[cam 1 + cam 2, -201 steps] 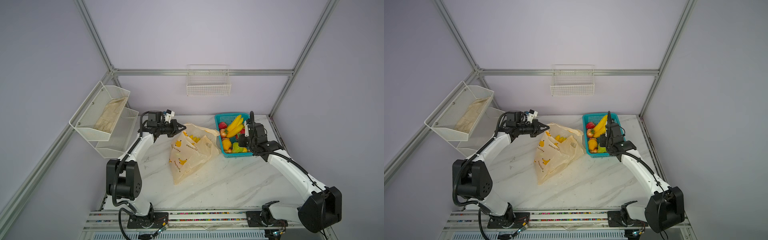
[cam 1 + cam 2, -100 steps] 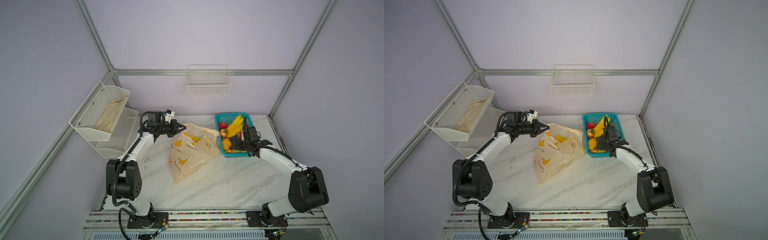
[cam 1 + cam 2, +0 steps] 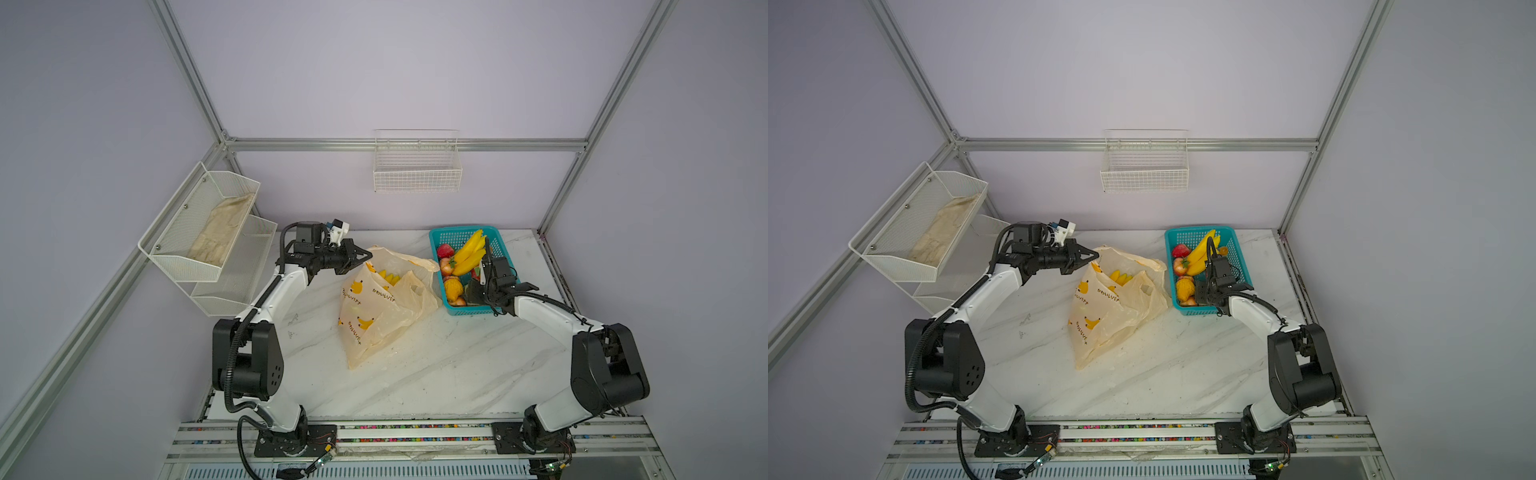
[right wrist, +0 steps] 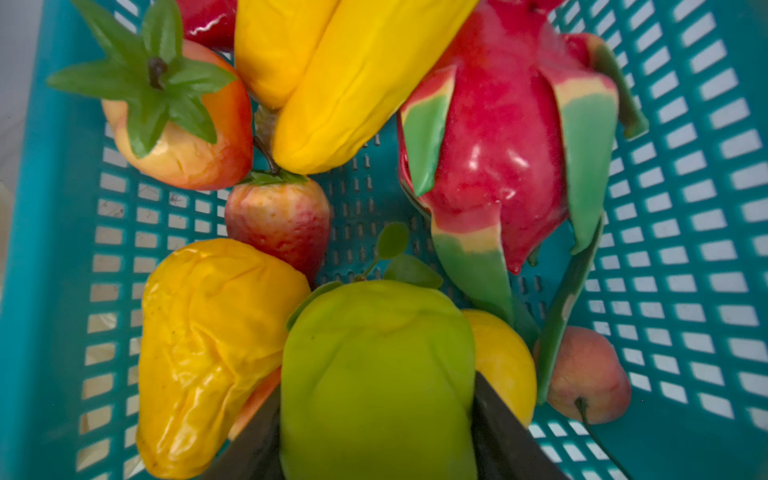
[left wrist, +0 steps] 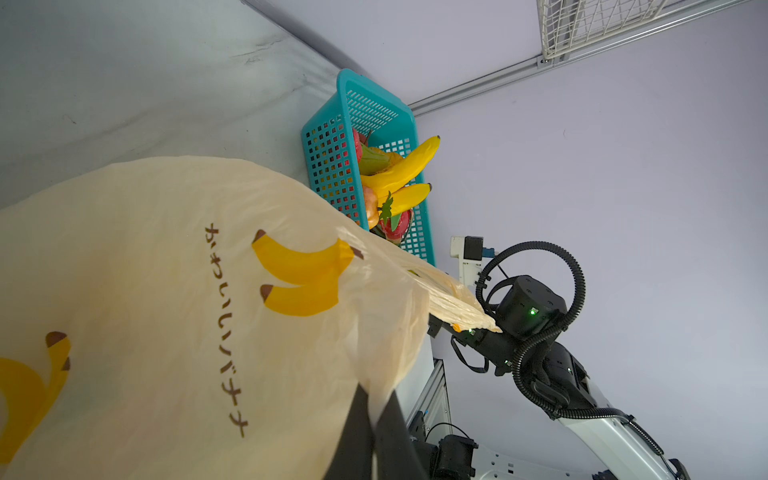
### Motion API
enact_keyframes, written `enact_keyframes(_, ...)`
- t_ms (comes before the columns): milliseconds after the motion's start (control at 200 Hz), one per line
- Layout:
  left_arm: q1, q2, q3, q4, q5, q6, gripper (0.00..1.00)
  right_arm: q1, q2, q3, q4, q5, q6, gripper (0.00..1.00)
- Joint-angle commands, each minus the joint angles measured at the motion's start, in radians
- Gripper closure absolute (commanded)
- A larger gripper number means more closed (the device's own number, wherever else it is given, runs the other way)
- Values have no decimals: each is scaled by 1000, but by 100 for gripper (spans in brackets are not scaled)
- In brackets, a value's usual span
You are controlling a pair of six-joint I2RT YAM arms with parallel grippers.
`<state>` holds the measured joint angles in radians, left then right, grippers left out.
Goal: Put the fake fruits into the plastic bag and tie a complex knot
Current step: 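Carry the large green pear into the bag with the right gripper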
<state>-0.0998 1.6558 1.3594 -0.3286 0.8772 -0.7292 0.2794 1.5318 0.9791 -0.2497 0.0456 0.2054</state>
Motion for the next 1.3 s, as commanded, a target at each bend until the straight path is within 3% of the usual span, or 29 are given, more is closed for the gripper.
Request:
enact_keyframes(0,-5,-20,-42,31,3,8,100,-6,-115,9,1,29,-12,45)
enact_keyframes(195,-5,-21,-42,30,0,10,100,36,-365,-45,163,-258,-92,51)
enact_keyframes(350,-6,-16,-42,30,1,8,100,228,-447,-47,322,-401,-134,51)
enact_keyframes(460,-8,-17,-42,30,0,8,100,376,-344,20,338,-354,-196,51)
enact_keyframes(565,-9,-19,-44,31,1,10,100,456,-187,118,320,-220,-239,53)
enact_keyframes(735,-12,-22,-42,30,2,10,100,477,46,240,368,-1,-230,56)
enact_keyframes(910,-12,-21,-42,30,4,10,100,477,244,358,390,102,-211,56)
enact_keyframes(1015,-12,-23,-42,30,5,10,100,477,349,403,411,58,-189,56)
enact_keyframes(1120,-12,-21,-42,30,2,11,100,475,405,407,425,-103,-164,53)
enact_keyframes(1290,-12,-20,-40,30,6,9,100,461,369,314,491,-315,-126,39)
